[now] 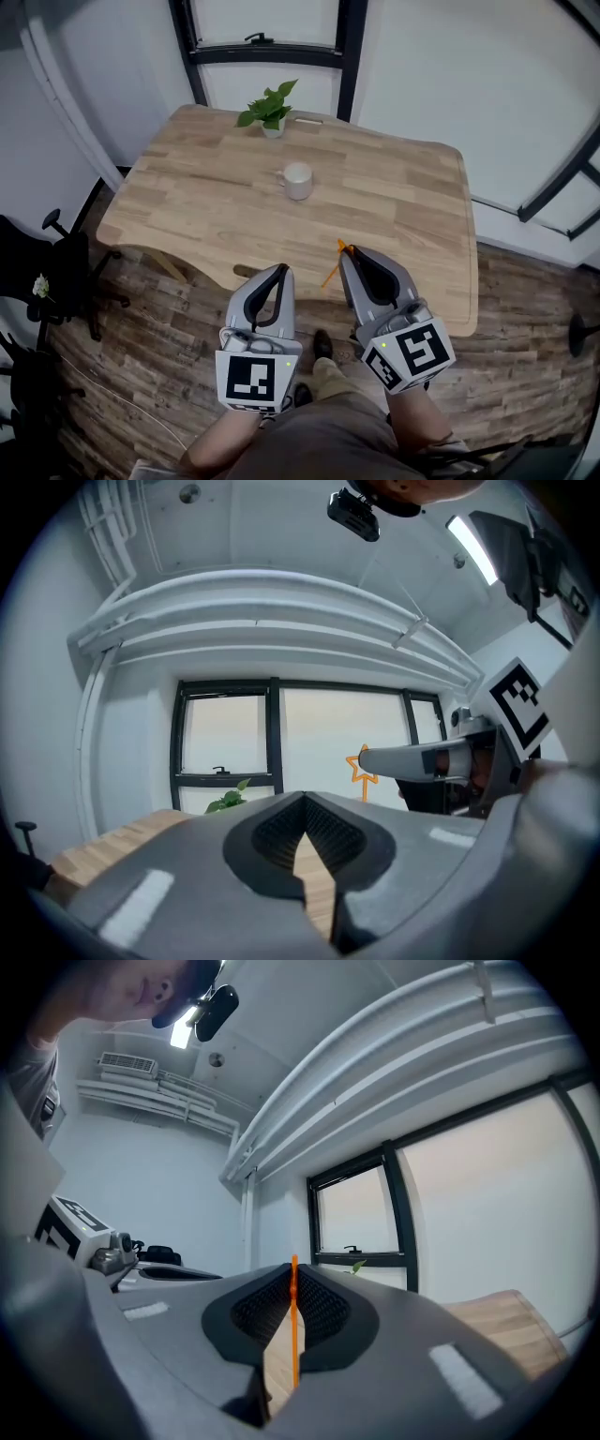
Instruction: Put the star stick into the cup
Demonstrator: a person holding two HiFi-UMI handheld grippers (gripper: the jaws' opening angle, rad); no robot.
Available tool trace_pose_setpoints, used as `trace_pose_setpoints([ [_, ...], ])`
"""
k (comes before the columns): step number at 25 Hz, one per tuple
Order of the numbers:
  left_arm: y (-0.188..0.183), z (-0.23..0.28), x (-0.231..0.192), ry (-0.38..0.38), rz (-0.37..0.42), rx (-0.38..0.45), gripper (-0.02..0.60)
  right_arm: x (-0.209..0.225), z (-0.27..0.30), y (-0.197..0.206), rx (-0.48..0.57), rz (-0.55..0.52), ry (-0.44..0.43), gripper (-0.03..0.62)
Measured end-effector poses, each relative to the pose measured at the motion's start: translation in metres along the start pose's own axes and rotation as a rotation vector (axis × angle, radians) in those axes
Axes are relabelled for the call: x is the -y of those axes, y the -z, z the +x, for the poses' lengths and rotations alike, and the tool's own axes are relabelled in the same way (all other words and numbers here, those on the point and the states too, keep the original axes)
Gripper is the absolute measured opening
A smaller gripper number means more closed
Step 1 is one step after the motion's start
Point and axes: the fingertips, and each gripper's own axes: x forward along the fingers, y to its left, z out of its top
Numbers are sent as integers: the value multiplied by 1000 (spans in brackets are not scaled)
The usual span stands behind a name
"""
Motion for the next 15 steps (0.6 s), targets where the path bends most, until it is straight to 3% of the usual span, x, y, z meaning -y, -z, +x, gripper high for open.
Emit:
trace_pose_setpoints([
  [7,19,73,-28,-34,-6,-81,0,51,61,14,-29,29,-22,44],
  [15,5,140,-50,-74,22,-75,0,98,122,4,-6,50,-69,44],
])
